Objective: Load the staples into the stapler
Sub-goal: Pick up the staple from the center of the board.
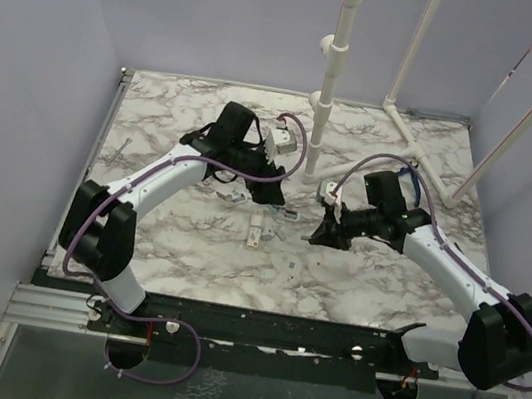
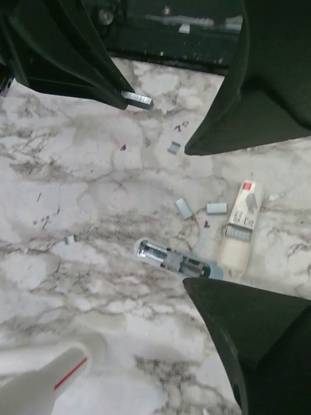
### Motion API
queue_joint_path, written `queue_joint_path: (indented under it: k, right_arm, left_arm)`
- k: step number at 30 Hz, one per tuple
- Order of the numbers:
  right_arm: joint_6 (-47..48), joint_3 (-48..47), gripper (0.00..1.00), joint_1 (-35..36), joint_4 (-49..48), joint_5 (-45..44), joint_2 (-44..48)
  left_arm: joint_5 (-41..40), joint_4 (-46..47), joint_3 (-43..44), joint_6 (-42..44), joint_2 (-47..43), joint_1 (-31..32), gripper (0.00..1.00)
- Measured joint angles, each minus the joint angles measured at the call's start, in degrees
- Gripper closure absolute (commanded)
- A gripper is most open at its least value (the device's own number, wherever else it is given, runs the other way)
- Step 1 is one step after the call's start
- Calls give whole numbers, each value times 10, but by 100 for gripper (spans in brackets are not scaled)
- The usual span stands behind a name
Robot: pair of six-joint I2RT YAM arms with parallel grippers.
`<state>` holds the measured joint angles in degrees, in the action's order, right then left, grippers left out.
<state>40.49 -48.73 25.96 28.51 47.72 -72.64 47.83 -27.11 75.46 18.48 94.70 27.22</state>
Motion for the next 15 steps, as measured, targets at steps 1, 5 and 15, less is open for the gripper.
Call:
queue_joint_path:
  k: [1,5,15]
  right_arm:
    - [-16,-7,94,-8,-2,15,-15]
    - [-82,-28,95,-49,-18,90,-73]
    - [-212,-43,97,-82,-39,213,-153]
  left_arm:
    - [-14,21,-19,6,-19,3,20]
    - [-51,80,-53,39,-54,5,19]
    - [-14,56,-85,286,-76,38,30]
